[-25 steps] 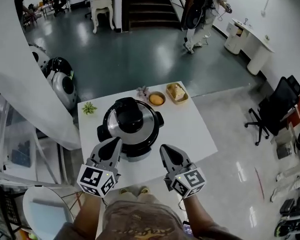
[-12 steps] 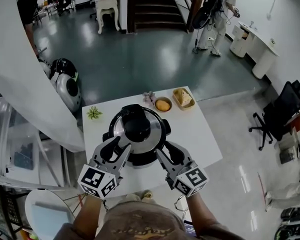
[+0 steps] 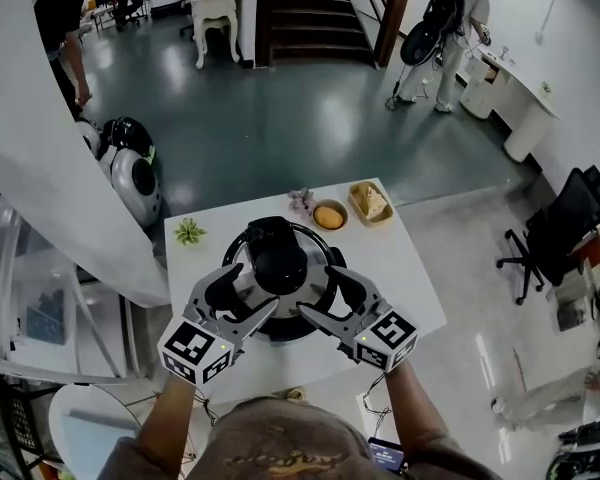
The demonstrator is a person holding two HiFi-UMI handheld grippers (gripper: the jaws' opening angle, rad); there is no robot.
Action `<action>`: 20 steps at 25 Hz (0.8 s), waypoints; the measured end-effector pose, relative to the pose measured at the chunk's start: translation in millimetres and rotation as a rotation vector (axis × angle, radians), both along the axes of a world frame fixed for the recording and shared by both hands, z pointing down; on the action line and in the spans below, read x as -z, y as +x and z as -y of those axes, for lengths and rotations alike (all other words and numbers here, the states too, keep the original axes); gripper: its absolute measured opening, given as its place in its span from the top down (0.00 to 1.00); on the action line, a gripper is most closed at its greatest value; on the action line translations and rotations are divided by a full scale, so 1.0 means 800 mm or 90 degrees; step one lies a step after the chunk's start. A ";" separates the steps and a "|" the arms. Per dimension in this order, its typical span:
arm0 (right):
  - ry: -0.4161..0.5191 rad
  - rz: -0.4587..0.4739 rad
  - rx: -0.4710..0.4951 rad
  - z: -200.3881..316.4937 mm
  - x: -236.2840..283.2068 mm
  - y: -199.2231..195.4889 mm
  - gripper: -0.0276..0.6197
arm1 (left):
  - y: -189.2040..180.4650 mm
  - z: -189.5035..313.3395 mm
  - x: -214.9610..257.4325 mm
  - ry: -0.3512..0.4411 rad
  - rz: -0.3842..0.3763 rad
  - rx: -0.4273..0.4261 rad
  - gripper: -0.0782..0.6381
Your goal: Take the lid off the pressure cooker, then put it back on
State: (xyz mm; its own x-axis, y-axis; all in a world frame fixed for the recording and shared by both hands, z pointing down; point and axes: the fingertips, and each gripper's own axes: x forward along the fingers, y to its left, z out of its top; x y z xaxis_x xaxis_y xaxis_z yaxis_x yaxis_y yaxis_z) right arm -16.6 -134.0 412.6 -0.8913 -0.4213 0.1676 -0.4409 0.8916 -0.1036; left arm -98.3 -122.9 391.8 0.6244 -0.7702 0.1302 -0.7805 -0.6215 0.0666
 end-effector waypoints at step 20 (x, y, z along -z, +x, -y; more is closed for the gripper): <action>0.017 -0.148 0.166 0.065 -0.040 -0.042 0.48 | 0.010 0.053 -0.052 -0.049 0.085 -0.070 0.51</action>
